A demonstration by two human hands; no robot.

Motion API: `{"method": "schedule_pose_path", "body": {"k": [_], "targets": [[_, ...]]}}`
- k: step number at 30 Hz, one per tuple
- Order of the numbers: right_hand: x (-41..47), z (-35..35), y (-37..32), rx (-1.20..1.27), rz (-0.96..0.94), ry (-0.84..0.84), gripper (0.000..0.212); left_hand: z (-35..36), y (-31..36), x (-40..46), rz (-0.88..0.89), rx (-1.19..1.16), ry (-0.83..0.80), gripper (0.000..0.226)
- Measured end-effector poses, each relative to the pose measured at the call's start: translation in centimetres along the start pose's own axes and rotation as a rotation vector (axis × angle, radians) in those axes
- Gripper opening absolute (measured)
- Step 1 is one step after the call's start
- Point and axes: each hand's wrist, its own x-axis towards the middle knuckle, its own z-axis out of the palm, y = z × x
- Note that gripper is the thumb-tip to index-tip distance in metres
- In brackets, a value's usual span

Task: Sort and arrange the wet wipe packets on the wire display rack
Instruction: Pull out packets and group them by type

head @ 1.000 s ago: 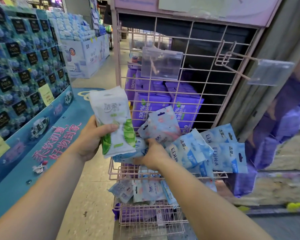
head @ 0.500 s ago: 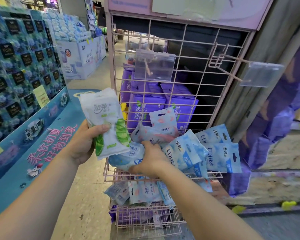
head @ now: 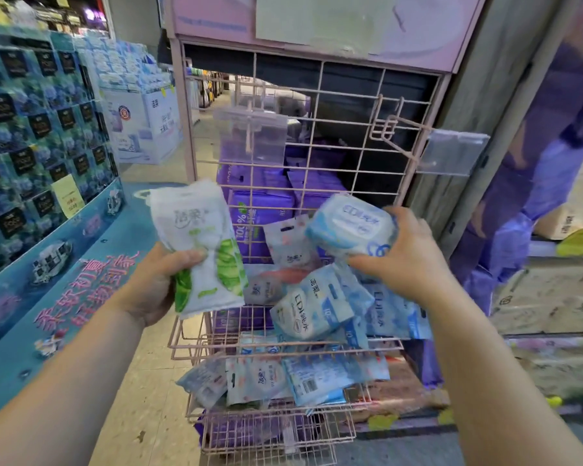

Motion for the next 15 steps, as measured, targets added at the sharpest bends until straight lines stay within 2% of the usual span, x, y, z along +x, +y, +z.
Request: {"method": "schedule_pose_path", "body": {"k": [4,6,8,9,11,12,13,15], "targets": [[0.7,-0.3,4.1,-0.195,0.181,-0.233,0.080,0.8,-1.4,0.2,-0.025,0.023,0.025,0.058],[0.7,-0.2,4.8,-0.283,0.193,-0.286,0.088,0.8,-1.8,0.1,-0.024,0.033,0.044,0.057],[0.5,-0.4,4.1,-0.483,0.177,-0.199,0.096,0.6,-1.9,-0.3,-0.029,0.052,0.064,0.060],[0.3,-0.3,3.2,-0.493,0.123,-0.100,0.094,0.5,-2.0,-0.6,-0.037,0.059,0.067,0.061],[-0.4,0.8,0.5,-0.214,-0.089,0.058,0.076,0.3,-2.2,-1.1,-0.043,0.060,0.075,0.061],[-0.9,1.9,-1.3,-0.043,-0.200,0.049,0.062,0.2,-2.3,-1.3,-0.035,0.051,0.087,0.059],[-1.3,3.4,-3.3,0.056,-0.275,-0.028,0.048,0.0,-2.3,-1.5,-0.020,0.040,0.100,0.056],[-1.5,7.0,-6.2,0.011,-0.333,-0.236,0.034,-0.2,-2.2,-1.9,0.005,0.012,0.113,0.053]]}}
